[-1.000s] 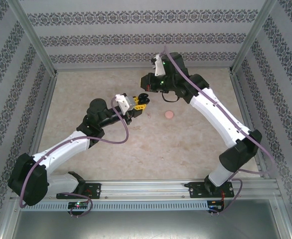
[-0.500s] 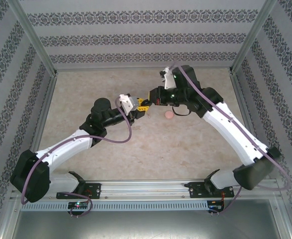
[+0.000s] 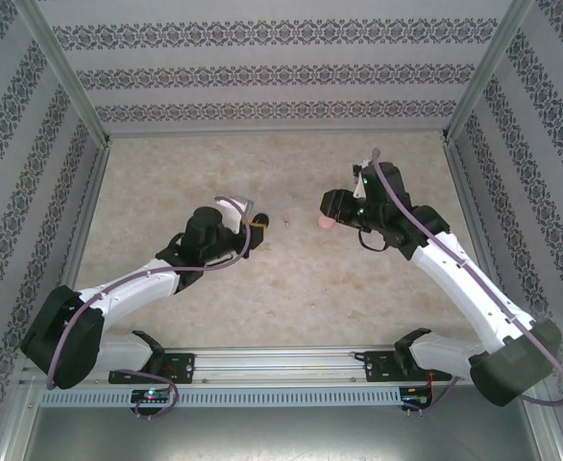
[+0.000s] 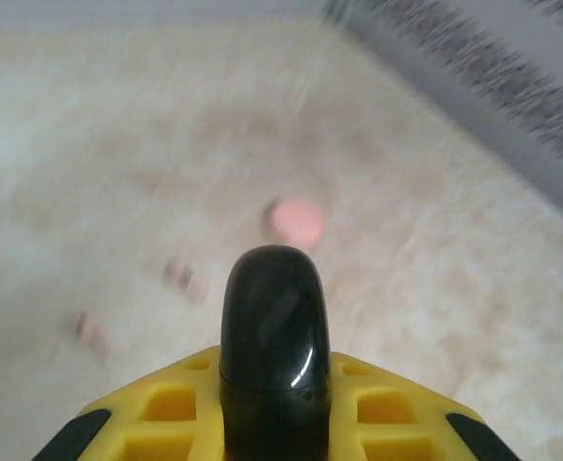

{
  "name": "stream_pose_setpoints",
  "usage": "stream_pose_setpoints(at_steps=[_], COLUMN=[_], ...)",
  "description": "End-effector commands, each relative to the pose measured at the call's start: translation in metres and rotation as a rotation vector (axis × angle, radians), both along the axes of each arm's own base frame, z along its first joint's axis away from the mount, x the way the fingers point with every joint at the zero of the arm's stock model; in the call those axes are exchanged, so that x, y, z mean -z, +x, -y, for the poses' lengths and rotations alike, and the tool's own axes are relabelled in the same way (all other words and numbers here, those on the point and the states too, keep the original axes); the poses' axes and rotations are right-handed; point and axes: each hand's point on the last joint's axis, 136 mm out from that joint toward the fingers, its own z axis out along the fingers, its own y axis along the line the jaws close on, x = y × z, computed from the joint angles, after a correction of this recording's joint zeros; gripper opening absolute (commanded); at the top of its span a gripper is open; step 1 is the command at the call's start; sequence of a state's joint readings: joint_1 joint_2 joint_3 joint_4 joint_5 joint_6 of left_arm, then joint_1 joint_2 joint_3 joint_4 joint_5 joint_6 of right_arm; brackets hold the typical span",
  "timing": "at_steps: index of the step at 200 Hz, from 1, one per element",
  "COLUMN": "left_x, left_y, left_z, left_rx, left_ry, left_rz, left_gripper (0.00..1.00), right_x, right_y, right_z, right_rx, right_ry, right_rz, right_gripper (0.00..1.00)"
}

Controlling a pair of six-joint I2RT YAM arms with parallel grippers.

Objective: Insert the wireless bluetooth earbuds into the charging case

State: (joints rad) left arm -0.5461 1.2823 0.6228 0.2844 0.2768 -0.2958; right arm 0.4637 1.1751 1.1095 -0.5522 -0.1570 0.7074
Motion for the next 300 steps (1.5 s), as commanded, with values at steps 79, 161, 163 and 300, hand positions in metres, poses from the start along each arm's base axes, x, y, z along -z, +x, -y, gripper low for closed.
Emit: stream_pose_setpoints(at_steps=[79, 161, 163, 300], left_x=[0.103, 0.13, 0.131, -0.003], left_y=[-0.004, 0.002, 0.002, 0.043], left_z=[-0.081, -0.114, -0.115, -0.133], left_rx=[-0.244, -0.309, -0.31, -0.445], left_ry=[0.096, 0.24, 0.242, 0.125], left_rz=[-0.499, -0.635, -0.638, -0.323], left_gripper=[0.0, 0.44, 0.45, 0.76], right_x=[0.068, 0.097, 0.098, 0.176], right_y=[0.01, 0.038, 0.039, 0.1], right_z=[0.018, 0.029, 0.029, 0.051], right_rx=[0.06, 0.087, 0.087, 0.547], right_ry=[-0.209, -0.343, -0.346, -0.214], right_rz=[-0.074, -0.12, -0.121, -0.486], right_gripper=[0.6, 0.71, 0.71, 0.75])
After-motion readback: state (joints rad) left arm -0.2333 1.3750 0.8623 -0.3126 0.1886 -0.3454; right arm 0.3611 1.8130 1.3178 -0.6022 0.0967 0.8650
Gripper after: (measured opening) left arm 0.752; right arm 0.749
